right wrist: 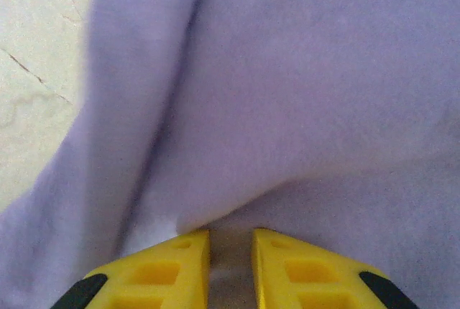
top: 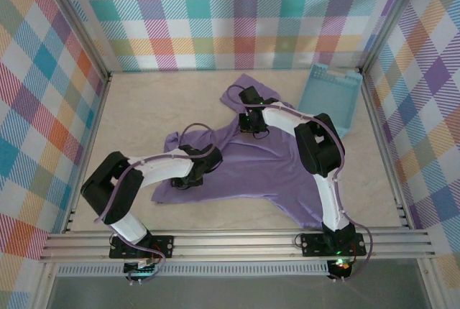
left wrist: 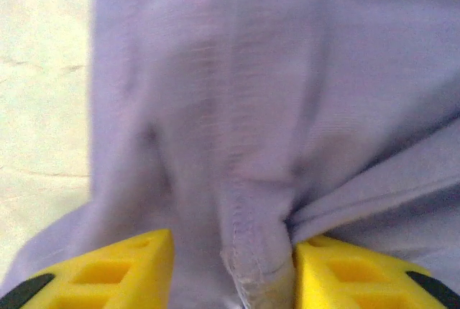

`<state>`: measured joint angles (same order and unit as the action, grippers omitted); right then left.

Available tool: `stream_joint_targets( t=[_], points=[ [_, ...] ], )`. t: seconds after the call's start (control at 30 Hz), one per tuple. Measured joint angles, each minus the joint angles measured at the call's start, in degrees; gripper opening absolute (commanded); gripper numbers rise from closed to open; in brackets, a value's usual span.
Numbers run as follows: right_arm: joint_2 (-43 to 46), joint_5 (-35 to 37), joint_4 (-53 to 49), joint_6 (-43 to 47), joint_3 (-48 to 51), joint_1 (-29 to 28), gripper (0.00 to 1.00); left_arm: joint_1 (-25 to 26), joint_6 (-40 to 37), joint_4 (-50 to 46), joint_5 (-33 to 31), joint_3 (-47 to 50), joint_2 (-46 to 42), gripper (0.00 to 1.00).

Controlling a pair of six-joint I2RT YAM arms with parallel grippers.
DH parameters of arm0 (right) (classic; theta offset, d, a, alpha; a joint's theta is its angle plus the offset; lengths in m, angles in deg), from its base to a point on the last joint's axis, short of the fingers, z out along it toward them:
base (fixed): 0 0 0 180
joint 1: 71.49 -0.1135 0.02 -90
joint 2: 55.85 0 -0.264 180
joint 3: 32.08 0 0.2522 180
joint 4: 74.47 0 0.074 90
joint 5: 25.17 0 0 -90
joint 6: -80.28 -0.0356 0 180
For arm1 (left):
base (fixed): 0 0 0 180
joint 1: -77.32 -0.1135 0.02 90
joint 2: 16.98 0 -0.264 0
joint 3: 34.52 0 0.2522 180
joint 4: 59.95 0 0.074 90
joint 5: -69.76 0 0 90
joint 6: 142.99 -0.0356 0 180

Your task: Fold the inside-out t-shirt

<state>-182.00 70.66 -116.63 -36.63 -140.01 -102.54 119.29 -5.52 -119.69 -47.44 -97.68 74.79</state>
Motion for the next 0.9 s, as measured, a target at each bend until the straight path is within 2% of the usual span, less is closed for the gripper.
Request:
stream_joint_targets(
  t=[0.07, 0.3, 0.47, 0.6, 0.67, 0.73, 0.9],
  points=[
    [0.1, 0.2, 0.1, 0.0, 0.2, 0.2, 0.22, -1.6, 1.8, -0.6, -1.0, 2.9, -4.2, 0.34],
    [0.4, 0.2, 0.1, 0.0, 0.7, 0.9, 0.18, -2.8, 6.0, -2.0, -2.1, 8.2, -15.5, 0.3],
    [0.4, 0.4, 0.1, 0.0, 0.7, 1.2, 0.15, -2.8, 7.5, -1.9, -2.1, 9.4, -19.5, 0.17],
    [0.4, 0.5, 0.0, 0.0, 0.7, 1.4, 0.15, -2.8, 6.6, 0.2, -1.2, 12.7, -27.7, 0.12],
    [0.4, 0.5, 0.1, 0.0, 0.7, 1.4, 0.15, -2.7, 5.4, 1.5, 0.0, 13.3, -30.7, 0.13],
    [0.4, 0.5, 0.1, 0.0, 0.7, 1.4, 0.15, -2.2, 4.2, 3.4, 1.4, 13.2, -31.4, 0.19],
    [0.4, 0.4, 0.1, 0.0, 0.7, 1.4, 0.14, 1.0, 3.8, 4.8, 3.8, 12.0, -26.3, 0.35]
  ],
)
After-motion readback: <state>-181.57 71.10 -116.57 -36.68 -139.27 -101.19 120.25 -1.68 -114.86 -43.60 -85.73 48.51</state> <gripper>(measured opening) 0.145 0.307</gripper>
